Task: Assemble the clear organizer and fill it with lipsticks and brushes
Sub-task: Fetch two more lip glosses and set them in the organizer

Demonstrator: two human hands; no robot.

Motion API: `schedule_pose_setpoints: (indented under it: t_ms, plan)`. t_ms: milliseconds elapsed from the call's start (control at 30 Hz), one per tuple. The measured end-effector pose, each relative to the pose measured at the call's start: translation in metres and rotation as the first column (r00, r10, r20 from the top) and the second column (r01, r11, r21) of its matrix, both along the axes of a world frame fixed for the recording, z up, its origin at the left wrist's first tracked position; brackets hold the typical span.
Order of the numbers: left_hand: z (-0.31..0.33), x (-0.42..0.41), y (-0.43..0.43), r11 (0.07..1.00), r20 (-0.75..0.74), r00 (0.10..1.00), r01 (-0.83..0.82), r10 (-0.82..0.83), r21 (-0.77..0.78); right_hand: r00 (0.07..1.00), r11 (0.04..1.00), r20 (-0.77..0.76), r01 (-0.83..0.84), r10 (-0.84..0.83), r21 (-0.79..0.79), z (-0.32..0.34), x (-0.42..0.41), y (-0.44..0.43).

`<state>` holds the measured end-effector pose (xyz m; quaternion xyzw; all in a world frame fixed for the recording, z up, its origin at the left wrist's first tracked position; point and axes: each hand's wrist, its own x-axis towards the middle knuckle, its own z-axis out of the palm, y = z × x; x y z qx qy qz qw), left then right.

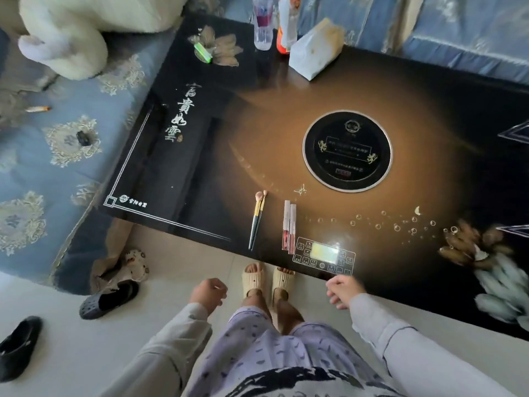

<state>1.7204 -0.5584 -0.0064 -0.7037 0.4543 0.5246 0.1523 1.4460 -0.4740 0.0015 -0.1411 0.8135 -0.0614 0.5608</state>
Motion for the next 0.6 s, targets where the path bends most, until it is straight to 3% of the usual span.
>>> schedule_pose_setpoints:
  t_ms: [133,267,600]
  plan:
    - [-0.001,-0.037,-0.038,0.991,-0.048,0.991,0.126,-0.128,-0.041,0.996,0.996,0.015,0.092,-0.092,-0.013,-0.001,0.001,-0.018]
    - [-0.006,-0.075,-0.063,0.987,-0.094,0.984,0.147,-0.152,-0.062,0.993,0.994,0.050,0.110,-0.109,-0.029,-0.007,0.004,-0.049]
    - [-0.037,-0.146,-0.085,0.993,-0.098,0.995,0.013,-0.025,-0.118,0.989,0.982,-0.006,0.146,-0.148,-0.120,-0.043,0.014,-0.116]
